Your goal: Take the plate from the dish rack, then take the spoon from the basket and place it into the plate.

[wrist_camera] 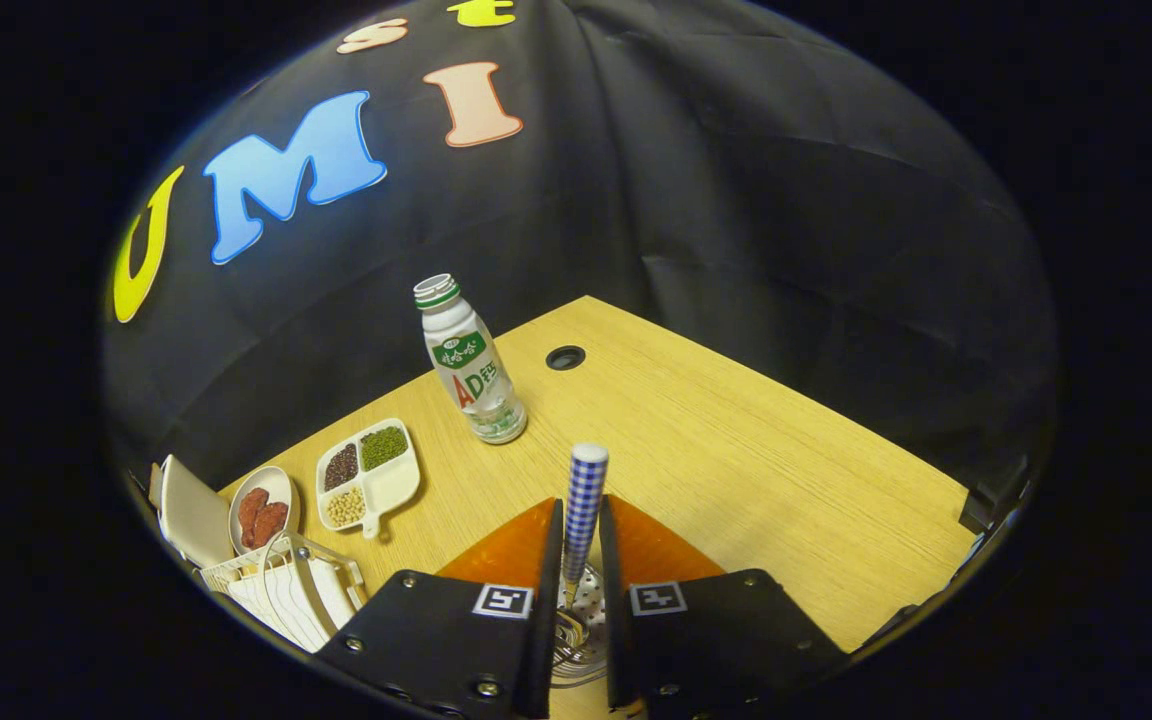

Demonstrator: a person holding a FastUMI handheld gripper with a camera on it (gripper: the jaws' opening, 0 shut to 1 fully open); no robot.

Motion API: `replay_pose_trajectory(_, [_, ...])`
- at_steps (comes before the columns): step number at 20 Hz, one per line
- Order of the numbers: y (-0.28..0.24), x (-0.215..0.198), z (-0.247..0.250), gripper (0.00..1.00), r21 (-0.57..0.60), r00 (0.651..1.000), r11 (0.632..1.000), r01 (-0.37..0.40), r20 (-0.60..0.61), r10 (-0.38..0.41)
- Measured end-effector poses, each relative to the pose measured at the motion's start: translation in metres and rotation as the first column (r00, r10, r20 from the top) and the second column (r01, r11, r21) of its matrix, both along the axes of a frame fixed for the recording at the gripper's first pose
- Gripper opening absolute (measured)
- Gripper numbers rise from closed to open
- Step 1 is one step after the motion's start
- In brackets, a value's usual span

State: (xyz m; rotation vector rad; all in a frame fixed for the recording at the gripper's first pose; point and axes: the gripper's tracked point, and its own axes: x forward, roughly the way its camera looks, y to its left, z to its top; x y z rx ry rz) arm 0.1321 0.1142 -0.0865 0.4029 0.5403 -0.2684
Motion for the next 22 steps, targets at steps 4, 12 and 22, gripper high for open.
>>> replay_pose_trajectory(4, [0.005,0.005,-0.003,0.05,-0.007,1.0,1.0,-0.016,0.002,0.016])
replay_pose_trajectory(12, [-0.004,0.002,0.034,0.05,-0.054,0.997,0.998,0.015,0.082,-0.011])
replay_pose_trajectory(22, [0.012,-0.043,0.136,0.05,-0.214,0.976,0.976,0.034,0.219,0.014])
